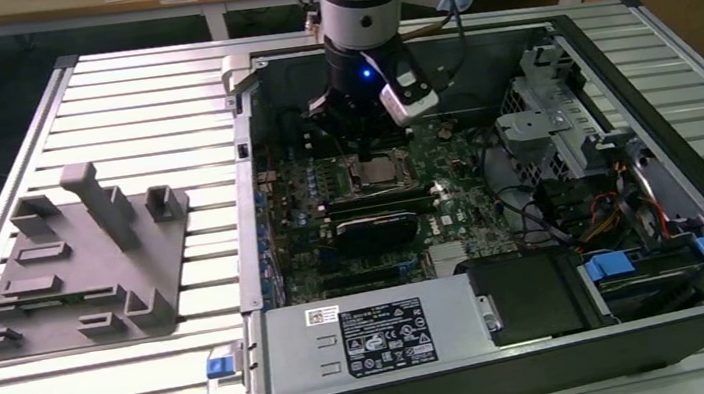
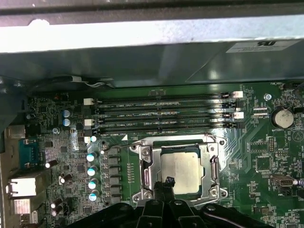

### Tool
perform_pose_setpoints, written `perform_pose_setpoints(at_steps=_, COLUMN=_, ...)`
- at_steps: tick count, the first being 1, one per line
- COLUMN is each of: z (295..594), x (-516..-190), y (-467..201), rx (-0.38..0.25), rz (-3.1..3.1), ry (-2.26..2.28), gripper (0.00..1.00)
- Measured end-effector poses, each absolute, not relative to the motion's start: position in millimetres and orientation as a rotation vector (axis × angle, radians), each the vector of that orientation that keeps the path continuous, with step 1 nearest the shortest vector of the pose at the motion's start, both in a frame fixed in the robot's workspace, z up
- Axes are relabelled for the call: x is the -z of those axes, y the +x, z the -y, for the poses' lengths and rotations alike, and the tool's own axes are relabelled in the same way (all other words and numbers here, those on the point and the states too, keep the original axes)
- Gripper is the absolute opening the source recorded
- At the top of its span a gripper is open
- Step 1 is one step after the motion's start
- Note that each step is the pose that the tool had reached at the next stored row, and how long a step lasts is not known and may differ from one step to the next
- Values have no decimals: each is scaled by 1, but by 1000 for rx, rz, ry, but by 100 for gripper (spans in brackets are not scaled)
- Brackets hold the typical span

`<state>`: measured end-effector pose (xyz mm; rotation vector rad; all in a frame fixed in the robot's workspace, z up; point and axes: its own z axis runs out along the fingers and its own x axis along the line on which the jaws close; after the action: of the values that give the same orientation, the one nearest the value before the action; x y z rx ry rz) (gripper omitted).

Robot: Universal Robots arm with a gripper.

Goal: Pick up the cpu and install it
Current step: 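Close the cpu cover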

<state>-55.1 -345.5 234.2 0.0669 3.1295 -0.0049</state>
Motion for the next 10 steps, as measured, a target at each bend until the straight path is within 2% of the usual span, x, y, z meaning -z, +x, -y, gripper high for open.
perform_pose_setpoints(at_steps=10, z=346, x=-233, y=-56, rx=5, rz=-3129, ry=67, gripper=11)
